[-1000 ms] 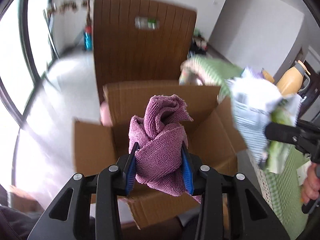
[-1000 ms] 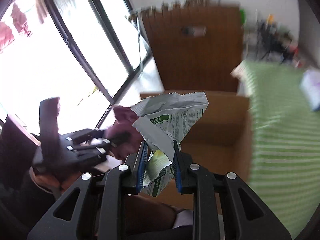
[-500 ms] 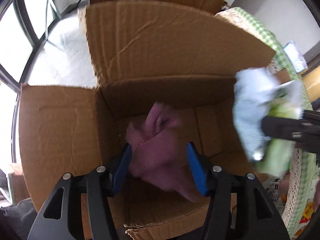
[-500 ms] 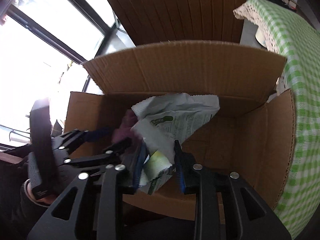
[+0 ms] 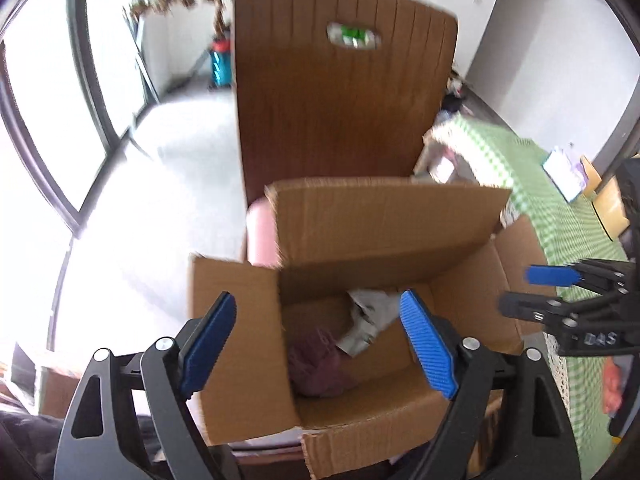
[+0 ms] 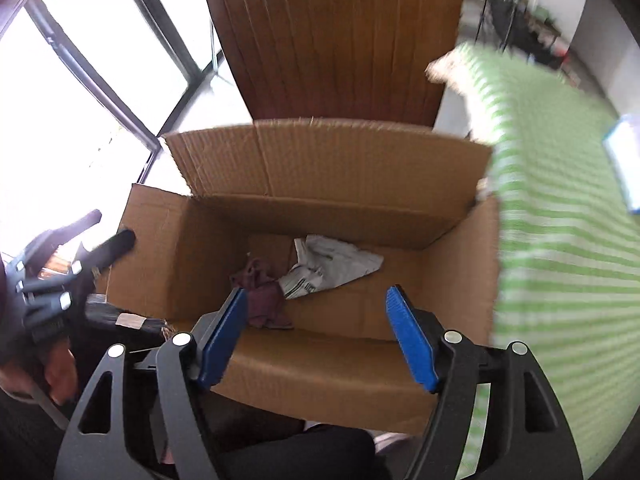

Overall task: Collect trash
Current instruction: 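Carry cloth and wrapper to the cardboard box and open both tools, then return to the table and grasp the white plastic glove with the left tool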

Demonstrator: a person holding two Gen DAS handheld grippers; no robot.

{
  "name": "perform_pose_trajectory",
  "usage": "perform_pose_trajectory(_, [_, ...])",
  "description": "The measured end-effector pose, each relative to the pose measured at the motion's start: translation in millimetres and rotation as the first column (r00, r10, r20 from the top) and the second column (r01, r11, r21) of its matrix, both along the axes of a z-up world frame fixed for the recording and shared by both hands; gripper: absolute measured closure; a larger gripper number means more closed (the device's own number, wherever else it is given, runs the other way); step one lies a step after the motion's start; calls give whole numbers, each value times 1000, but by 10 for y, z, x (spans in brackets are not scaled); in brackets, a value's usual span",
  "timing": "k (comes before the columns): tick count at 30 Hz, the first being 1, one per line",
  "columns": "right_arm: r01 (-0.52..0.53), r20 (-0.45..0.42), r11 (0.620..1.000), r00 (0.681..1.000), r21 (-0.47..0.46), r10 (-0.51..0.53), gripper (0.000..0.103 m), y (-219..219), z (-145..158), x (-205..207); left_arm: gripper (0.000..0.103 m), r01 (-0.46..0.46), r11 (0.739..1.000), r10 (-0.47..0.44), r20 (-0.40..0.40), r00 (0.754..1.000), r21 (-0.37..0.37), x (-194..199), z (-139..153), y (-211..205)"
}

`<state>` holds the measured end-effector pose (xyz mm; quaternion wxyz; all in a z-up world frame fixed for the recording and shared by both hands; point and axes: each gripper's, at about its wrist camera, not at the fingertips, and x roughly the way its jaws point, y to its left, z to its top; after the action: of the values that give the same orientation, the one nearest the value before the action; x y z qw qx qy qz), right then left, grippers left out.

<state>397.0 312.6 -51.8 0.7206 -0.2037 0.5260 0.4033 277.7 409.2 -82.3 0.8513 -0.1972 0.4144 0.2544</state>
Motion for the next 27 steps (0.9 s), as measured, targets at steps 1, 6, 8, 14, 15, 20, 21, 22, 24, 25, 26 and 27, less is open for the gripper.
perform_pose_trajectory(1, [10,40,1000,999,23,-11,34,-90,97,-53,19,-6,999,4,27,1000,44,-73,62,-19])
perform_pose_trajectory(6, [112,334,979,928,169,-164,29,-939,677,-441,8,-31,975,-19,220,975,220,-447,513,-372])
perform_pose_trajectory(8, [159,406,958,880,238,-247,24,-1331,809,-665,8,13,960,-97,289,952,280,-500,703,-659])
perform_pose_trajectory(14, [341,571,859,644,383,-510,15,-2689,1253,-1456,7,246,898,-387,388,836,364,-378,1029,-1726])
perform_pose_trajectory(15, [392,592,828,578,401,-561,14,-2987,1311,-1647,7,305,878,-445,395,804,368,-350,1072,-1963])
perform_pose_trajectory(20, [586,631,680,337,441,-699,11,-3976,1350,-2316,7,536,777,-630,414,657,330,-277,1123,-2901])
perform_pose_trajectory(21, [608,634,662,314,438,-707,11,-4129,1344,-2407,7,571,756,-654,415,632,321,-259,1108,-3077])
perform_pose_trajectory(22, [648,637,628,275,431,-721,11,-4323,1312,-2527,7,618,723,-687,412,598,308,-243,1086,-3308])
perform_pose_trajectory(24, [700,630,574,227,424,-742,11,-4612,1263,-2703,7,671,679,-727,400,558,299,-228,1037,-3623])
perform_pose_trajectory(25, [720,626,552,209,422,-752,11,-4718,1236,-2791,7,702,647,-753,389,530,296,-226,1004,-3819])
perform_pose_trajectory(26, [737,622,526,185,424,-761,11,-4832,1209,-2887,7,722,625,-771,378,512,297,-226,985,-3967])
perform_pose_trajectory(27, [746,620,511,170,427,-766,11,-4911,1155,-2936,7,735,609,-784,373,497,299,-218,947,-4077])
